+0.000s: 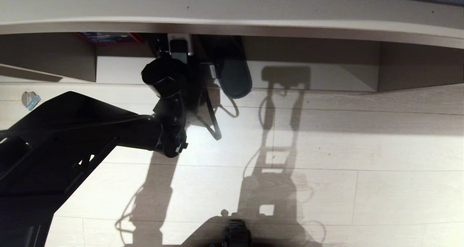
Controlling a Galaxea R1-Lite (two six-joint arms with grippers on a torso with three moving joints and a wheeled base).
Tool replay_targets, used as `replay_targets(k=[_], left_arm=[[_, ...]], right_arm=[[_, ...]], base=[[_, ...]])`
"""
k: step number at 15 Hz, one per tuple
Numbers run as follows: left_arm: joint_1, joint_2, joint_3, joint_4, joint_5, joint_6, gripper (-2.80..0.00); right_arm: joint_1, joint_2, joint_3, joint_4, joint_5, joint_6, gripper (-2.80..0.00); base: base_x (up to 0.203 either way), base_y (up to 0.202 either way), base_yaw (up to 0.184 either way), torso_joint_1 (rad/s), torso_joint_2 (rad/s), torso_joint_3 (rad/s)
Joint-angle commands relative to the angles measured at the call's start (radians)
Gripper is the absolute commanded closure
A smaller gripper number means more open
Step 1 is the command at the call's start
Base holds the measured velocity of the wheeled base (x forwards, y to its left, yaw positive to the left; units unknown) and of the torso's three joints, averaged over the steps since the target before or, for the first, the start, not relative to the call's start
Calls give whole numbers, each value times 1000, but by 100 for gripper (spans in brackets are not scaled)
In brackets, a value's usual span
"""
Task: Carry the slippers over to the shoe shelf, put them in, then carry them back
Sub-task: Place the slippers into the shoe cabinet, then pick up the slippers in the shoe cabinet
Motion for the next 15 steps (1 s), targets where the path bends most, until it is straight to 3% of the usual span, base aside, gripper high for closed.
replay_targets(k=[1,5,7,15], left_arm=[[-1,-55,81,-25,1,2,-280],[-2,-102,235,-107,-5,3,-280],[-4,-120,280,-152,-49,-3,-280],[-21,-190,278,-154,-86,-57,-280]], right_arm=[[0,1,-1,0,0,-1,0],[0,1,0,0,0,-1,0],[0,1,0,0,0,-1,0],[0,1,0,0,0,-1,0]], base=[[0,0,0,0,0,0],[0,0,0,0,0,0],[0,0,0,0,0,0],[0,0,0,0,0,0]])
